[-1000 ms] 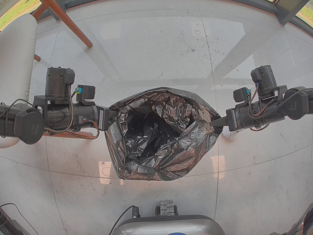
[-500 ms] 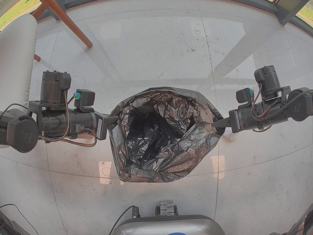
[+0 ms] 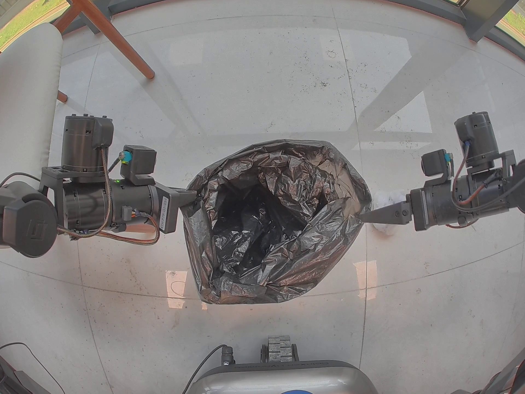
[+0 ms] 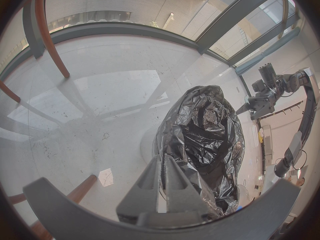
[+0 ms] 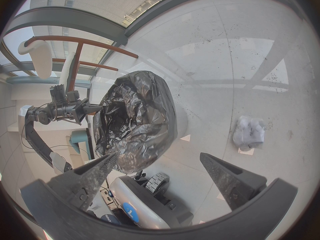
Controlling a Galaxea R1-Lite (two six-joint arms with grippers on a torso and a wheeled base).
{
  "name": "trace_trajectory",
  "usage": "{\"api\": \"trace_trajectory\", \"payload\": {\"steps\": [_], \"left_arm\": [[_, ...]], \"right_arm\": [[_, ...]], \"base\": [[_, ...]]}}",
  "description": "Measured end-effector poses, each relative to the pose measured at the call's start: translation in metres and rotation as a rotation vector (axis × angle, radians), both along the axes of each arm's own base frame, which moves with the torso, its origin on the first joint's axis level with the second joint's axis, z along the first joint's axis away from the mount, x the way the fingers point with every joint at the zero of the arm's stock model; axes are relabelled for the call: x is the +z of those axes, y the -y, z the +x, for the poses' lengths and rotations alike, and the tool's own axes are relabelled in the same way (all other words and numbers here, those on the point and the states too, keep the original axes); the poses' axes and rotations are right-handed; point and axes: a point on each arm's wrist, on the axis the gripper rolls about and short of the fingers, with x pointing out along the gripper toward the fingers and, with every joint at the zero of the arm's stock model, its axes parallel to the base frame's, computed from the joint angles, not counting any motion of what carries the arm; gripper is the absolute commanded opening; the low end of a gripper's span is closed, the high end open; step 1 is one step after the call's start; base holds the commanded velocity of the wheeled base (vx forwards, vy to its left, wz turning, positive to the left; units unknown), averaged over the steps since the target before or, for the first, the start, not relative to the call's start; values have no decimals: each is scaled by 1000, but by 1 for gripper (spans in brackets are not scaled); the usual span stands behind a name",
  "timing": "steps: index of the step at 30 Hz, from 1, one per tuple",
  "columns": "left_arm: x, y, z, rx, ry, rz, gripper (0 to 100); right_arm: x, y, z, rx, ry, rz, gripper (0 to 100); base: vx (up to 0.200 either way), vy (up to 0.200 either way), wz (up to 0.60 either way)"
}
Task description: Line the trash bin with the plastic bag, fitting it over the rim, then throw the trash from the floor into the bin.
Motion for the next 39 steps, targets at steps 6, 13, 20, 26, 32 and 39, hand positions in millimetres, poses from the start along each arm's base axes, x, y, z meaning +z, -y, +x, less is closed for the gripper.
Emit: {"api": "trace_trajectory", "payload": {"steps": [6, 13, 20, 26, 32, 39], "left_arm": [[6, -2, -6, 17, 22, 0, 100], [27, -2, -32, -13, 89, -30, 100], [41, -7, -58, 2, 127, -88, 100], [44, -9, -66, -5, 123, -113, 100], [45, -8, -69, -15, 127, -118, 100], [45, 9, -73, -31, 45, -219, 100]], "right_arm": [[-1, 10, -23, -5, -5, 0, 100], [-3, 19, -47, -6, -7, 1, 100], [-10, 26, -69, -7, -19, -1, 100], [-7, 26, -72, -10, -5, 10, 100], [-3, 26, -69, -19, 38, 33, 100], [-2, 26, -68, -27, 44, 38, 100]], "base": [[0, 0, 0], [0, 0, 0], [-143, 0, 0], [-200, 0, 0], [-133, 0, 0], [0, 0, 0]]}}
